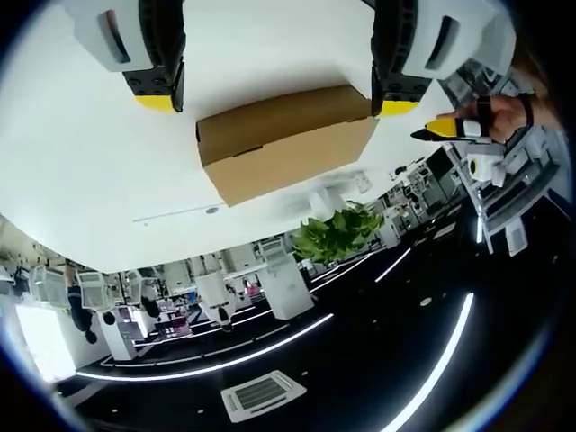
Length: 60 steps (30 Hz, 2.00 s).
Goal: Operate the shoe box by opening the lid, removing the specified soft item, and placing it in the target area until the item is outside and the box remains undamaged.
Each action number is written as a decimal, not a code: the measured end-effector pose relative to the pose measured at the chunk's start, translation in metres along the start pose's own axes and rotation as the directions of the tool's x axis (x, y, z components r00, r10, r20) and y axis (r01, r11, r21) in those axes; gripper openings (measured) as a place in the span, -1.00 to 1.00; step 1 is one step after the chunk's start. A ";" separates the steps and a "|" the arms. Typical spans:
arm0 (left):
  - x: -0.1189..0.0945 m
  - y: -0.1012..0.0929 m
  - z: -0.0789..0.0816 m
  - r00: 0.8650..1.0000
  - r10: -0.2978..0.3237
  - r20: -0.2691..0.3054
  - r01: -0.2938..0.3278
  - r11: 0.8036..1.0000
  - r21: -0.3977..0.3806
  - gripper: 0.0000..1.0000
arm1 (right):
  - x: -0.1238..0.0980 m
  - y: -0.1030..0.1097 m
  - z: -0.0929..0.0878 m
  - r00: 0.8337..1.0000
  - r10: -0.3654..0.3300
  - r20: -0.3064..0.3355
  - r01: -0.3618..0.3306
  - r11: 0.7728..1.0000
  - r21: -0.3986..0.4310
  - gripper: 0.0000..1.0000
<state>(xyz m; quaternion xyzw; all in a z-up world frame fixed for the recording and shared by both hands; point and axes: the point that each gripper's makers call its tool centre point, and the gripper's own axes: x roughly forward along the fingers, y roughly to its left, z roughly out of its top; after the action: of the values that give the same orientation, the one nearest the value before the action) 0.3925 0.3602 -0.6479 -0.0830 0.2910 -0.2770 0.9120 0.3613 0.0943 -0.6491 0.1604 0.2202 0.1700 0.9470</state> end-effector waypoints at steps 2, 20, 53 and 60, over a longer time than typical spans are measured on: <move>0.004 -0.001 -0.001 1.000 -0.003 -0.004 0.003 1.000 -0.003 0.68 | 0.004 -0.001 0.001 1.000 0.006 -0.009 -0.006 1.000 -0.010 0.69; 0.043 -0.004 -0.008 0.998 -0.009 -0.057 0.008 1.000 -0.014 0.60 | 0.055 -0.035 0.008 0.990 0.024 -0.139 -0.043 0.990 -0.132 0.60; 0.106 0.009 -0.034 0.976 0.024 -0.215 -0.016 0.999 0.040 0.39 | 0.131 -0.056 -0.007 0.918 0.059 -0.393 -0.226 0.890 -0.396 0.34; 0.108 0.008 -0.036 0.973 0.038 -0.227 -0.025 0.998 0.058 0.38 | 0.130 -0.055 -0.007 0.919 0.066 -0.389 -0.231 0.889 -0.394 0.33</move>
<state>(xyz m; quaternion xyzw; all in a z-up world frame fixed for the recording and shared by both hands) 0.4491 0.3072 -0.7319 -0.0207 0.3875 -0.2780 0.8787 0.4815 0.0985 -0.7231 -0.0715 0.3360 0.3146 0.8849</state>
